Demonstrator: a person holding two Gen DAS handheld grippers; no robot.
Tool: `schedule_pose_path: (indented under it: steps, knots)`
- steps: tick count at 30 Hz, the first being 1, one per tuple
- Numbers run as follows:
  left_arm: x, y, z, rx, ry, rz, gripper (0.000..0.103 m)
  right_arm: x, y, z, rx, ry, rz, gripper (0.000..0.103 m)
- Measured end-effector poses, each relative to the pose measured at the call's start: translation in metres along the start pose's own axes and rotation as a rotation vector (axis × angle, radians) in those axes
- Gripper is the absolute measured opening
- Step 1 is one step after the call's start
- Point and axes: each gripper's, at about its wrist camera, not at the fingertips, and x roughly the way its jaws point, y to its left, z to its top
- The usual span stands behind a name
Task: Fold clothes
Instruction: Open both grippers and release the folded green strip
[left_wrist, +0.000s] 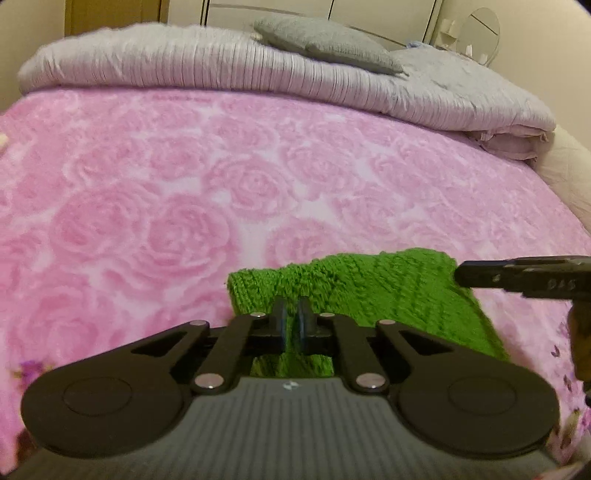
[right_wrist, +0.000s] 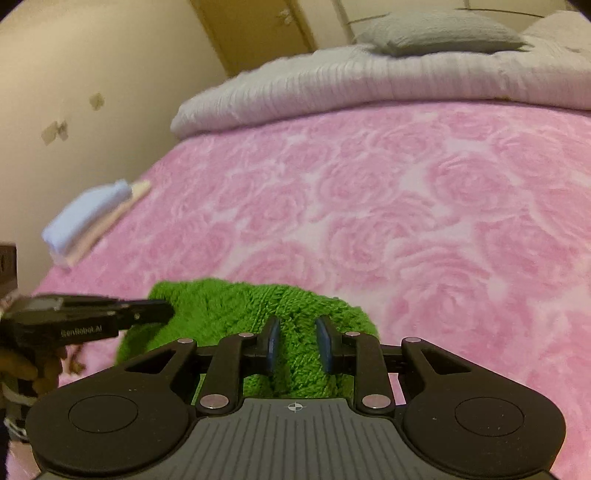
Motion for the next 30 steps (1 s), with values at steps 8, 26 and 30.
schedule_pose_path:
  steps: [8, 26, 30]
  knots:
    - [-0.064, -0.03, -0.062, -0.038, 0.061, -0.081, 0.007, -0.069, 0.031, -0.053, 0.026, 0.02, 0.039, 0.026]
    - [-0.094, -0.059, -0.126, -0.093, 0.161, 0.012, 0.008, -0.09, 0.087, -0.135, -0.031, 0.145, -0.011, 0.026]
    - [-0.106, -0.068, -0.128, -0.097, 0.171, 0.061, 0.008, -0.092, 0.09, -0.143, -0.026, 0.151, -0.066, 0.026]
